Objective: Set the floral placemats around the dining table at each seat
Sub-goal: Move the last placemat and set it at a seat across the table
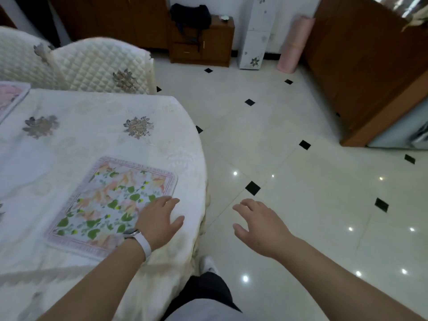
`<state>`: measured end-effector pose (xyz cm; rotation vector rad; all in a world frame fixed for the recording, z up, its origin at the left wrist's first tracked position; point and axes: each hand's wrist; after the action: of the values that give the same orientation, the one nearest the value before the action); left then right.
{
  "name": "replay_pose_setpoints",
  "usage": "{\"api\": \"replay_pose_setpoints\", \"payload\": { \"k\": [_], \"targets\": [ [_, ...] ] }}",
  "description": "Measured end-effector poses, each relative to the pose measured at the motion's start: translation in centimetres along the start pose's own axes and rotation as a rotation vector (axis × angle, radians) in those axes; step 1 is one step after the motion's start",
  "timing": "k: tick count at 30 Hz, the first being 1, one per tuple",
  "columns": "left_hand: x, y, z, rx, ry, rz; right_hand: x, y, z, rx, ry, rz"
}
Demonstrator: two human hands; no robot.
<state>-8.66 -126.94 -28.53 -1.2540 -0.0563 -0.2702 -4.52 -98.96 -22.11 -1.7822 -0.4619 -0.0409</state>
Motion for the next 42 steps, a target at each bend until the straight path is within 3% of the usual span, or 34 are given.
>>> {"api": "replay_pose_setpoints", "payload": {
  "k": [5, 13, 22, 29, 34, 42],
  "targets": [
    [-5.8, 0.7, -3.7, 0.079, -0.134, 0.002, -9.2, -0.6, 1.4, 0.021, -0.088, -0.068],
    [-6.9, 0.4, -7.2, 0.047, -0.248, 0.025, -18.8, -0.5, -0.8, 0.005, -0.227, -0.132],
    [-1.2, -0.2, -10.3, 0.083, -0.52, 0.087, -24.8, 0.1, -6.5, 0.093, -0.459, -0.202],
    [3.6, -0.9, -11.2, 0.088, -0.748, 0.152, -26.9, 0.5, -9.0, 0.118, -0.519, -0.23],
    [5.0, -0.6, -10.1, 0.196, -0.925, 0.194, -29.4, 1.2, -10.9, 0.028, -0.524, -0.26],
    [5.3, 0.7, -6.8, 0.556, -1.217, 0.32, -33.0, 2.0, -13.9, -0.059, -0.471, -0.456]
  ]
}}
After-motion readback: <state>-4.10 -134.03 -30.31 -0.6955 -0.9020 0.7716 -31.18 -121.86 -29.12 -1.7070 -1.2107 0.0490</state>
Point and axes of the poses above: each hand's wrist, its own x-axis away from the middle knuckle, its own y-axis out of the palm, z = x × y, and after that the axes turned 3 degrees about -y, right-handed
